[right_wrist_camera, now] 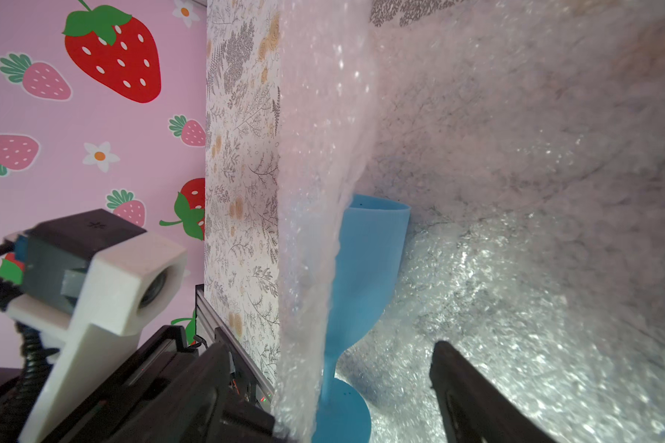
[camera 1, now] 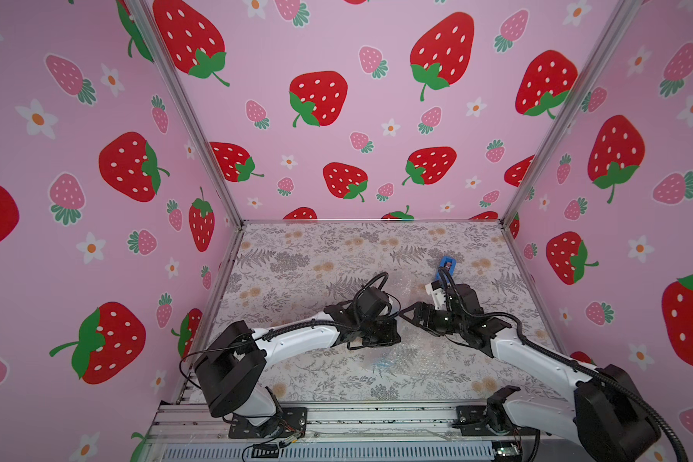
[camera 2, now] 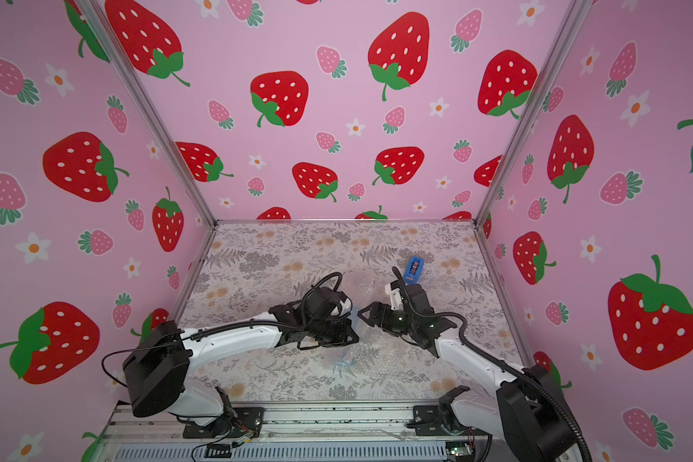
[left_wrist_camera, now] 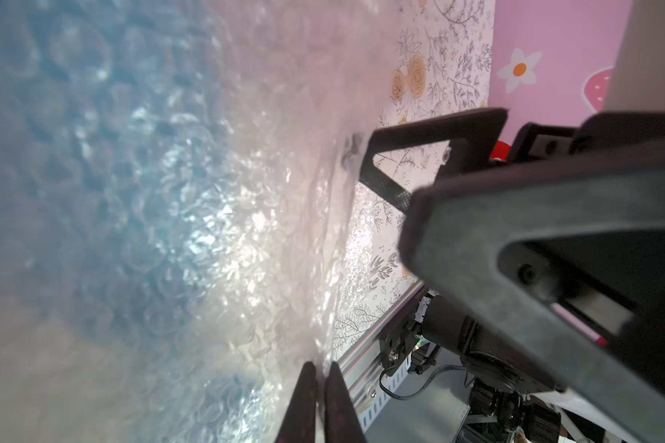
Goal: Wrap wine glasses in bubble wrap
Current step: Wrap the wine glass in bubble wrap.
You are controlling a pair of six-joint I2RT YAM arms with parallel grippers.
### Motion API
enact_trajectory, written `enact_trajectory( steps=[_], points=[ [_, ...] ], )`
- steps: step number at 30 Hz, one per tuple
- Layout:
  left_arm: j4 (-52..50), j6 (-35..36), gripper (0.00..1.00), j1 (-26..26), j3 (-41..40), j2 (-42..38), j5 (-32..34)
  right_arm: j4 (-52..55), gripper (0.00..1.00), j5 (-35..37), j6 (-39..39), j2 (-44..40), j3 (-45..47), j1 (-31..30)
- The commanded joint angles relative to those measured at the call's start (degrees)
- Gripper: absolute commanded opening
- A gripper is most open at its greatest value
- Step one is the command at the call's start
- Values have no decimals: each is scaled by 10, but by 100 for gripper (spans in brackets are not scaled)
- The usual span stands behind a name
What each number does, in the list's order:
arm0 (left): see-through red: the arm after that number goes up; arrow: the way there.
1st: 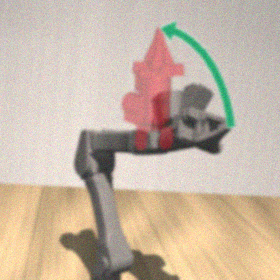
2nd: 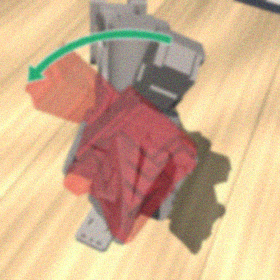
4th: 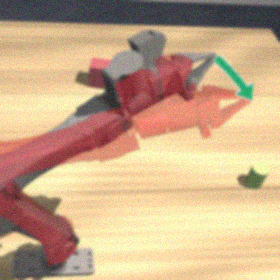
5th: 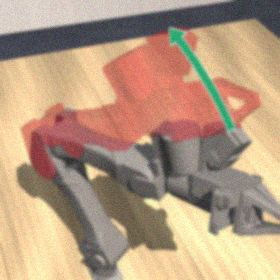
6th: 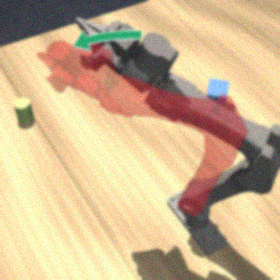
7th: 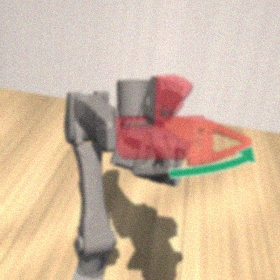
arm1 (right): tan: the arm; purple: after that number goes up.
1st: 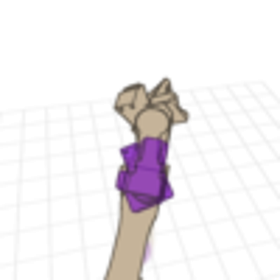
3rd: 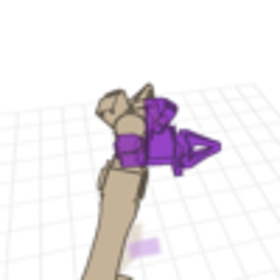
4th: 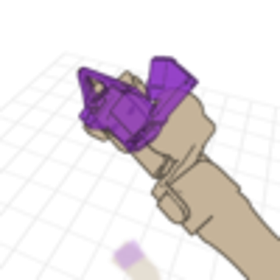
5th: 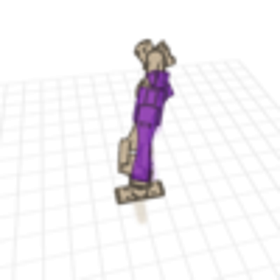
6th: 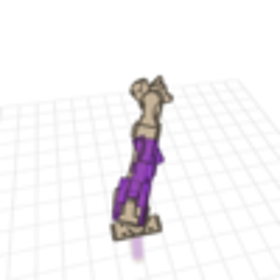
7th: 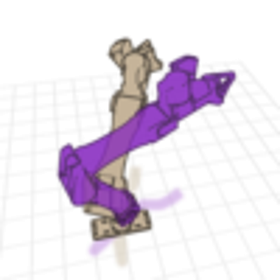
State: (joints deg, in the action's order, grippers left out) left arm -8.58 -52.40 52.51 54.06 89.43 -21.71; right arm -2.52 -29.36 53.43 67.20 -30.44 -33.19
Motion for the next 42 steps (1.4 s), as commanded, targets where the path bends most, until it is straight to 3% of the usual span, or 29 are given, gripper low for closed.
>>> enact_trajectory(
  steps=[1,15,23,34,37,42],
  points=[
    [34,-29,12,4,17,9,18,17,82,11,-9,11,10,3],
    [21,-27,20,5,15,17,31,-39,49,-24,-9,95,-9,1],
    [6,-21,34,1,12,-1,32,-56,25,-35,-8,134,-25,-5],
    [-80,38,69,-49,-7,-108,86,-63,12,-37,-10,147,-37,-16],
    [-78,54,70,-77,-32,-114,76,-65,11,-38,-9,144,-38,-18],
    [-42,66,60,-85,-53,-95,40,-57,16,-31,-11,129,-35,-18]
  ],
)
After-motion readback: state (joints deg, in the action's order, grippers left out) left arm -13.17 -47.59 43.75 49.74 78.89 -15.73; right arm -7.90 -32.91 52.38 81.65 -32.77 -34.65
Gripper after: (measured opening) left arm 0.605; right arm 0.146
